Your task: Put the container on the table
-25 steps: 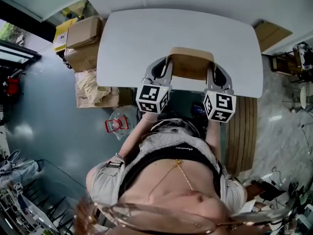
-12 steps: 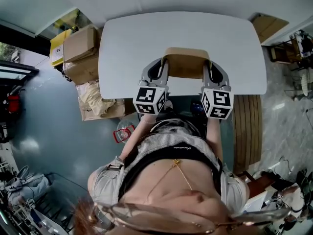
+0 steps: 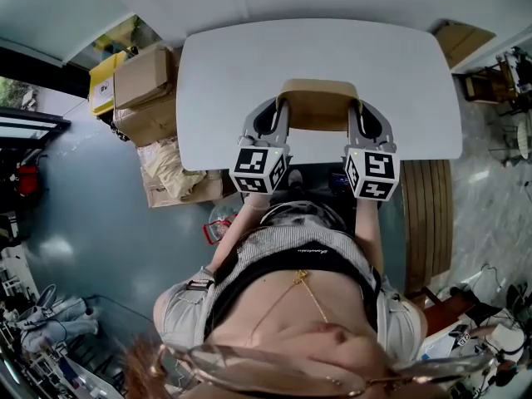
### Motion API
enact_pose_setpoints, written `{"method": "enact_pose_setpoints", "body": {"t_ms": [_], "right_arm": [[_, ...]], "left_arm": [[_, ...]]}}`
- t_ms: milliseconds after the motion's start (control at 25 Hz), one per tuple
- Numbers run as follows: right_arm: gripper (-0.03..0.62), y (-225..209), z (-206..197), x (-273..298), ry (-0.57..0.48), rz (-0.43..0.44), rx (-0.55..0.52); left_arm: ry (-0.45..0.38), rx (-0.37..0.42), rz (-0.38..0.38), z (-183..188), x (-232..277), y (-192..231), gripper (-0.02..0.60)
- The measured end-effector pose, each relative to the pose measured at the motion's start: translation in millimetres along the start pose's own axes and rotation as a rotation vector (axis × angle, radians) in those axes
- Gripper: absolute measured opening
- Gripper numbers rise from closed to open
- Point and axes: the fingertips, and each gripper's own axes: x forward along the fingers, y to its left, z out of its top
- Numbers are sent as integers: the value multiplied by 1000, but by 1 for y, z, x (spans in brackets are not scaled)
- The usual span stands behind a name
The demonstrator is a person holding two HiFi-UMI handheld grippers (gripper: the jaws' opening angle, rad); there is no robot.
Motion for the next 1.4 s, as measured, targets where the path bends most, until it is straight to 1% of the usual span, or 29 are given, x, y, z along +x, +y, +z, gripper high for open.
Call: {"method": "enact_pose_setpoints", "body": {"t_ms": [360, 640, 880, 1240, 1400], "right_arm": [[49, 19, 7, 7, 5, 48, -53], [49, 7, -1, 12, 11, 58, -50], [49, -21, -5, 17, 14, 55, -42], [51, -90, -4, 21, 16, 38, -17], [55, -111, -2, 26, 15, 40, -24]], "left_arm": [[-4, -28, 73, -1, -14, 17, 12], [14, -18, 91, -7, -4, 10, 12], [34, -3, 98, -8, 21, -7, 11], [57, 27, 81, -1, 74, -51, 12], [68, 42, 98, 2, 95, -62, 11]]}}
